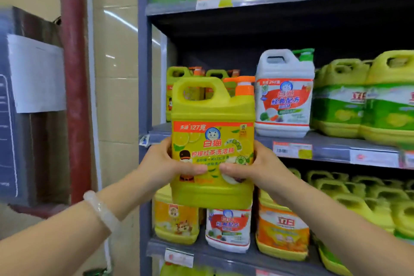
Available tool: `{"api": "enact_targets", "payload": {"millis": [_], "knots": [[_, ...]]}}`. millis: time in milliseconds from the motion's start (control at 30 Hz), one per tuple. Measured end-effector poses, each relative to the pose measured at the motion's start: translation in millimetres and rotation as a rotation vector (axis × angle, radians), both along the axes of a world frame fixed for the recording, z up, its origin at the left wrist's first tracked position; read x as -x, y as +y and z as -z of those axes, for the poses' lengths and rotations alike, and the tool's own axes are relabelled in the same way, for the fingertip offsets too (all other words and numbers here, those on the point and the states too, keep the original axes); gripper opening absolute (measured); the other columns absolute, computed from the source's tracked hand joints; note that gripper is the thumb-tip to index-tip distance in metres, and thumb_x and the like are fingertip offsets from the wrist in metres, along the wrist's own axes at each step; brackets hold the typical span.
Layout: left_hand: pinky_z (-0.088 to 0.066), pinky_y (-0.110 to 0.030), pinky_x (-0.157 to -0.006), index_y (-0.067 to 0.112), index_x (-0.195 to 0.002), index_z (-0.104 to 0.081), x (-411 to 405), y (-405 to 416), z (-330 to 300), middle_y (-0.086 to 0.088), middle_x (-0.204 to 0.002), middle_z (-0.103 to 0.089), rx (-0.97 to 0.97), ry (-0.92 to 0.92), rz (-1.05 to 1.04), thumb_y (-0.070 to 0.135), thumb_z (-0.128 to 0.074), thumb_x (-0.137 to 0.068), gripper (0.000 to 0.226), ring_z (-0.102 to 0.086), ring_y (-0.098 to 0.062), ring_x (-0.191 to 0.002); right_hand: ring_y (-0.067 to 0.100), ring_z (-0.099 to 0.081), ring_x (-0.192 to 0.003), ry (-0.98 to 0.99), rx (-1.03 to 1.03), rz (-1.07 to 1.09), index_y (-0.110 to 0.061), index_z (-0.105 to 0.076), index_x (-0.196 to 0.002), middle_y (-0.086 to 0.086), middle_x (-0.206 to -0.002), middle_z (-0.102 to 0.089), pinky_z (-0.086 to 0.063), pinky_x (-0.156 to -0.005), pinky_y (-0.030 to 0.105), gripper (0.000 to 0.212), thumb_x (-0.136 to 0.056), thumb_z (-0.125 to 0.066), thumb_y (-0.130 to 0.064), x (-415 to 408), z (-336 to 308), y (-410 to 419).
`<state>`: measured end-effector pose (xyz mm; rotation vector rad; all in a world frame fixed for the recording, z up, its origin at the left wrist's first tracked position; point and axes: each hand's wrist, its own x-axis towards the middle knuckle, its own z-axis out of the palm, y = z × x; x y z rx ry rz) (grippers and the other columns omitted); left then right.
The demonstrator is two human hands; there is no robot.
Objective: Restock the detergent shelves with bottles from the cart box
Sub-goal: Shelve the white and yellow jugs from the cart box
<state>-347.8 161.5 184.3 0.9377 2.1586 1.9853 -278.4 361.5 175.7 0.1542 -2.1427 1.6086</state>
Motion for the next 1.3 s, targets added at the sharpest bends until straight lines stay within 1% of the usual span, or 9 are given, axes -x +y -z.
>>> {"api": "enact_targets", "payload": {"millis": [100,200,300,367,600,733,900,1133,1300], "knots": [[-0.054,-0.017,-0.055,0.021,-0.103,-0.061,15.2,10.6,-31.6,0.0,-0.097,-0.073,-0.038,0.026,-0.01,0.007,-0.084,-0.055,0.054,-0.071,-0.009,-0.079,0.018,-0.07,-0.097,0.057,-0.016,-0.002,-0.01,-0.054,-0.122,0.005,-0.109,-0.071,-0.057,-0.084,0.037,0.081,-0.05,-0.087,-0.025,21.5,-30.6,8.5],[-0.054,-0.018,-0.056,0.023,-0.1,-0.06,36.1,18.6,-59.7,0.003,-0.096,-0.072,-0.019,0.081,-0.011,0.014,-0.082,-0.05,0.055,-0.07,-0.01,-0.085,0.02,-0.07,-0.096,0.096,-0.007,0.001,-0.009,-0.055,-0.121,0.007,-0.11,-0.07,-0.057,-0.082,0.035,0.077,-0.053,-0.091,-0.018,44.4,-55.6,15.3],[-0.052,-0.014,-0.049,0.023,-0.095,-0.057,64.7,26.3,-78.5,0.005,-0.088,-0.069,-0.014,0.124,0.001,0.005,-0.078,-0.066,0.04,-0.069,-0.001,-0.067,0.02,-0.068,-0.098,0.113,-0.009,0.015,-0.01,-0.054,-0.122,0.005,-0.111,-0.069,-0.056,-0.084,0.038,0.081,-0.051,-0.092,-0.024,70.3,-76.3,21.1],[-0.052,-0.014,-0.05,0.022,-0.096,-0.058,87.6,30.8,-89.1,0.005,-0.089,-0.069,-0.01,0.137,-0.007,0.002,-0.075,-0.071,0.036,-0.069,-0.001,-0.067,0.019,-0.067,-0.097,0.115,-0.011,0.005,-0.011,-0.054,-0.118,0.004,-0.11,-0.068,-0.055,-0.083,0.036,0.065,-0.062,-0.086,-0.015,91.6,-88.7,24.8],[-0.056,-0.03,-0.074,0.014,-0.123,-0.056,182.2,49.5,-104.5,-0.006,-0.112,-0.07,0.004,0.136,-0.02,0.013,-0.084,-0.055,0.074,-0.067,-0.022,-0.1,0.021,-0.067,-0.101,0.089,-0.015,0.013,-0.018,-0.059,-0.113,0.003,-0.109,-0.07,-0.052,-0.094,0.045,0.058,-0.061,-0.087,-0.013,189.8,-105.4,40.9],[-0.056,-0.023,-0.064,0.012,-0.121,-0.055,220.8,63.1,-95.3,-0.007,-0.11,-0.068,-0.025,0.087,-0.032,0.0,-0.08,-0.066,0.061,-0.066,-0.018,-0.094,0.022,-0.064,-0.106,-0.002,-0.036,0.034,-0.018,-0.056,-0.12,0.002,-0.113,-0.068,-0.05,-0.096,0.047,0.089,-0.04,-0.093,-0.034,232.2,-100.0,49.4],[-0.054,-0.035,-0.077,0.01,-0.121,-0.055,253.4,67.5,-89.5,-0.009,-0.109,-0.069,-0.043,0.03,-0.062,0.007,-0.081,-0.058,0.069,-0.066,-0.024,-0.098,0.02,-0.062,-0.109,-0.043,-0.077,0.024,-0.022,-0.053,-0.123,-0.001,-0.117,-0.066,-0.049,-0.096,0.046,0.122,-0.012,-0.089,-0.059,272.3,-98.2,59.1],[-0.05,-0.027,-0.066,0.009,-0.127,-0.05,268.4,67.6,-80.1,-0.008,-0.115,-0.064,-0.131,0.028,-0.217,0.006,-0.082,-0.064,0.071,-0.063,-0.019,-0.09,0.02,-0.056,-0.116,-0.111,-0.177,-0.008,-0.014,-0.049,-0.13,0.003,-0.127,-0.061,-0.045,-0.099,0.035,0.073,-0.068,-0.083,-0.029,297.0,-104.5,53.7],[-0.052,-0.036,-0.078,0.01,-0.125,-0.054,278.9,64.2,-78.6,-0.009,-0.115,-0.066,-0.136,0.006,-0.269,0.016,-0.085,-0.054,0.078,-0.064,-0.025,-0.099,0.021,-0.054,-0.12,-0.14,-0.229,-0.007,-0.014,-0.048,-0.132,0.003,-0.129,-0.059,-0.044,-0.103,0.039,0.074,-0.069,-0.082,-0.032,315.2,-107.0,51.5]]}}
